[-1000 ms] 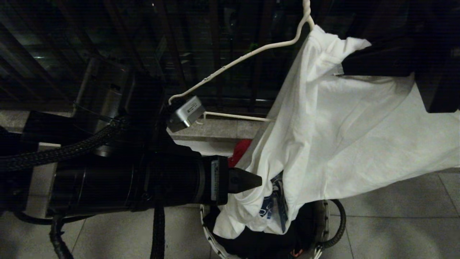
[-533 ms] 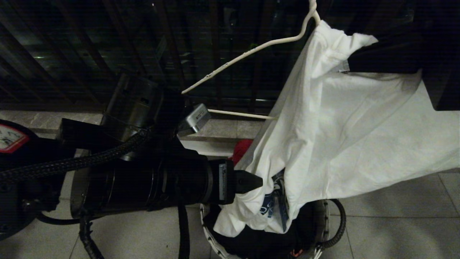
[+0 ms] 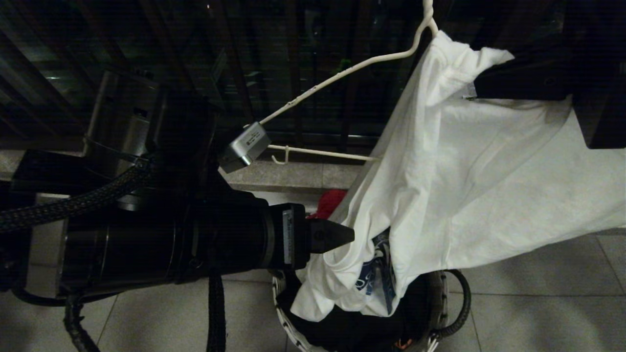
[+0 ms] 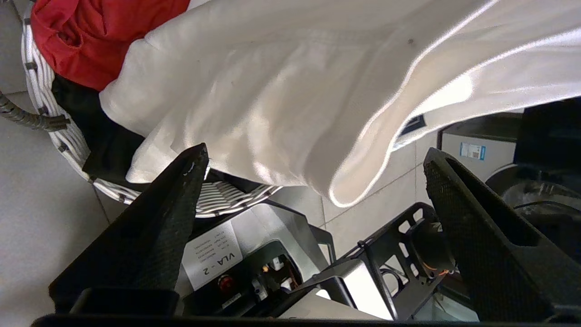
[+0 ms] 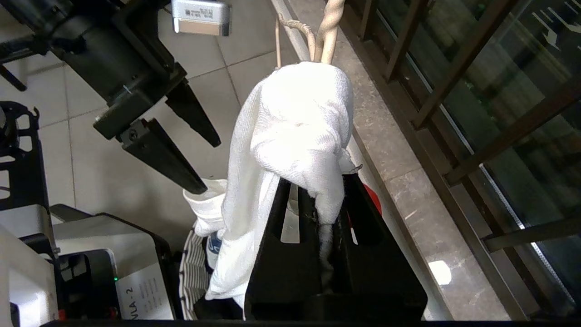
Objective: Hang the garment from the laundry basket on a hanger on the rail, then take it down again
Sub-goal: Hang the clothes on the clothes rack
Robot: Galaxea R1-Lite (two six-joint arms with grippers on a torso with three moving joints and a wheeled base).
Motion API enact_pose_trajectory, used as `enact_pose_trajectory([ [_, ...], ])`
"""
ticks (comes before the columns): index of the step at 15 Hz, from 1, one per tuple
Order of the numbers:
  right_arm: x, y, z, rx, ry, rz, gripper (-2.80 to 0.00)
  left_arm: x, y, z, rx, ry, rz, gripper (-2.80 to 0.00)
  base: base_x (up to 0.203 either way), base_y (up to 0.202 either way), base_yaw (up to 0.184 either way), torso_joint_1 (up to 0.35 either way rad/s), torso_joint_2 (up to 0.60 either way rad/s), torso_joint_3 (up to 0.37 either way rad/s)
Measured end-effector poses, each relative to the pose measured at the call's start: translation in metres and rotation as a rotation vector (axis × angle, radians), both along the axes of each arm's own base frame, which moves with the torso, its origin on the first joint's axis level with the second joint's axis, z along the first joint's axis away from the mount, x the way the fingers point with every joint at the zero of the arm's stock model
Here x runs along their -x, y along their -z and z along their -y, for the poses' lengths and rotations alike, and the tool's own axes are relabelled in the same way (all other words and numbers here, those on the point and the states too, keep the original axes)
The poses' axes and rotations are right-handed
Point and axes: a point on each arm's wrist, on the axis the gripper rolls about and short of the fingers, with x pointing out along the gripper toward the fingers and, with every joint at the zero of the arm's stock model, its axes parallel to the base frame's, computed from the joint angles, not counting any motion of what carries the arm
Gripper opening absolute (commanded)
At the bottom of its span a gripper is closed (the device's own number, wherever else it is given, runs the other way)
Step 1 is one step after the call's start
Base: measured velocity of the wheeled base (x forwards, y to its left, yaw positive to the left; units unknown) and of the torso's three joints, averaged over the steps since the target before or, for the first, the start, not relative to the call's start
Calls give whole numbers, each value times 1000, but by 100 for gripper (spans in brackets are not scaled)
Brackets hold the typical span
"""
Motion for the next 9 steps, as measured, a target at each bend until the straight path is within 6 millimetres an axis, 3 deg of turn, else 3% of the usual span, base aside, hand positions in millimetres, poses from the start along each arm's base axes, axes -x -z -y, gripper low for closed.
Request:
enact_pose_trajectory([
  [9, 1, -1, 1, -1, 1, 4, -280, -10, 6, 6, -23, -72, 33, 0, 0, 0, 0, 0, 0, 0],
])
